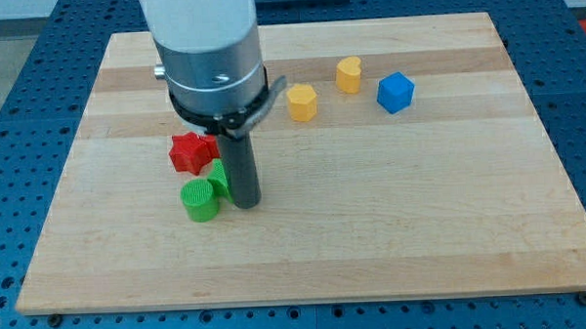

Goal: Push the green circle towards the bottom right

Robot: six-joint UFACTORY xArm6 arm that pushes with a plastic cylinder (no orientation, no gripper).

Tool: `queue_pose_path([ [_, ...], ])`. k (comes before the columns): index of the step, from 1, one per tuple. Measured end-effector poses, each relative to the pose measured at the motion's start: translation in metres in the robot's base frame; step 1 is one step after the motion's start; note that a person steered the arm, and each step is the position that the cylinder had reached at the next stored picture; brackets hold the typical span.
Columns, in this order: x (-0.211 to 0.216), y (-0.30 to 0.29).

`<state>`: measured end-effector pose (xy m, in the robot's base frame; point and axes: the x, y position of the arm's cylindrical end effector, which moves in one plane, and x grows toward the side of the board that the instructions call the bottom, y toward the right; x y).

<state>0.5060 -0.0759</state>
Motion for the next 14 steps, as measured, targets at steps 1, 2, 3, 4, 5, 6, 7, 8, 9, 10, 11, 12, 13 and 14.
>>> queue_pose_path([
  [1,-0.012,-0.017],
  [2,-0.012,-0.021],
  [3,-0.001,-0.012],
  [4,0.017,-0.008],
  [5,0.024,-0.036],
  [6,0.024,-0.058],
  [7,0.029,-0.061],
  [8,0.034,-0.091],
  [9,0.034,-0.121],
  [10,0.034,-0.127],
  [11,0.026,-0.122],
  [12,0.014,-0.11],
  [13,0.011,-0.098],
  [14,0.008,-0.096],
])
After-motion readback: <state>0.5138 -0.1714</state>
